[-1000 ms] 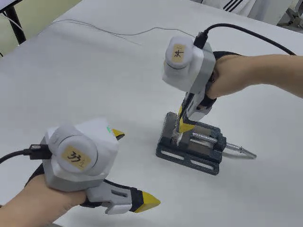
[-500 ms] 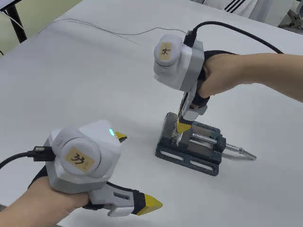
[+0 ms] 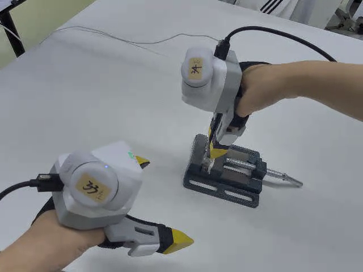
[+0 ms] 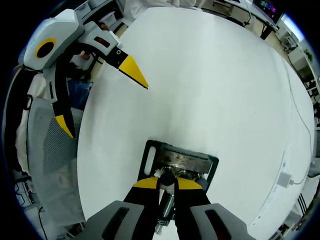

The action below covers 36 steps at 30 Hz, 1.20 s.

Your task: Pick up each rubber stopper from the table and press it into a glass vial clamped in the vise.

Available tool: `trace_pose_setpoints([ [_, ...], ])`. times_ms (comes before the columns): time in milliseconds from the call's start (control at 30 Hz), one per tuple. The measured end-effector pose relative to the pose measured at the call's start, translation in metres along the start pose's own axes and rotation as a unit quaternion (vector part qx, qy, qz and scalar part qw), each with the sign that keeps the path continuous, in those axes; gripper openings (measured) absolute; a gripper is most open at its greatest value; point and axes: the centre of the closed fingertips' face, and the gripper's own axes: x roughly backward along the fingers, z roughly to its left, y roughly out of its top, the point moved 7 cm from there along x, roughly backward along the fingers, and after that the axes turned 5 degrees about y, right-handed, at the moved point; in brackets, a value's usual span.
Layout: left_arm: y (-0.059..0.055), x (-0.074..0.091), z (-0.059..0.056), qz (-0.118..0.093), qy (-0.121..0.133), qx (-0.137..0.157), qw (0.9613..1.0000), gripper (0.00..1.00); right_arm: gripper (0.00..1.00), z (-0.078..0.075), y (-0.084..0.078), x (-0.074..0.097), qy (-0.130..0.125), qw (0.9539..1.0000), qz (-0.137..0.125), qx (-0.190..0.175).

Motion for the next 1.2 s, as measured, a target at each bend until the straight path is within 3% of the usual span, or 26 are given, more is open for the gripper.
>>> trace_pose_setpoints([
  [500, -0.002, 0.000, -0.002, 0.001, -0.001, 0.001, 1.0000, 0.90, 0.14, 0.006, -0.004, 0.001, 0.002, 0.9996, -0.021, 0.018],
  [767, -0.001, 0.000, -0.002, 0.001, -0.001, 0.001, 1.0000, 0.90, 0.14, 0.001, -0.009, 0.011, -0.007, 0.9991, -0.039, 0.015],
  [933, -0.001, 0.000, -0.002, 0.000, -0.001, 0.002, 1.0000, 0.90, 0.10, -0.001, -0.016, 0.014, -0.002, 0.9974, -0.071, 0.011],
  [1133, -0.001, 0.002, 0.000, 0.000, 0.000, 0.004, 1.0000, 0.90, 0.03, 0.000, -0.016, 0.010, -0.005, 0.9923, -0.124, -0.001],
  [1200, -0.001, 0.002, 0.001, 0.001, 0.000, 0.003, 1.0000, 0.90, 0.01, -0.001, -0.015, 0.008, -0.002, 0.9918, -0.128, -0.010],
])
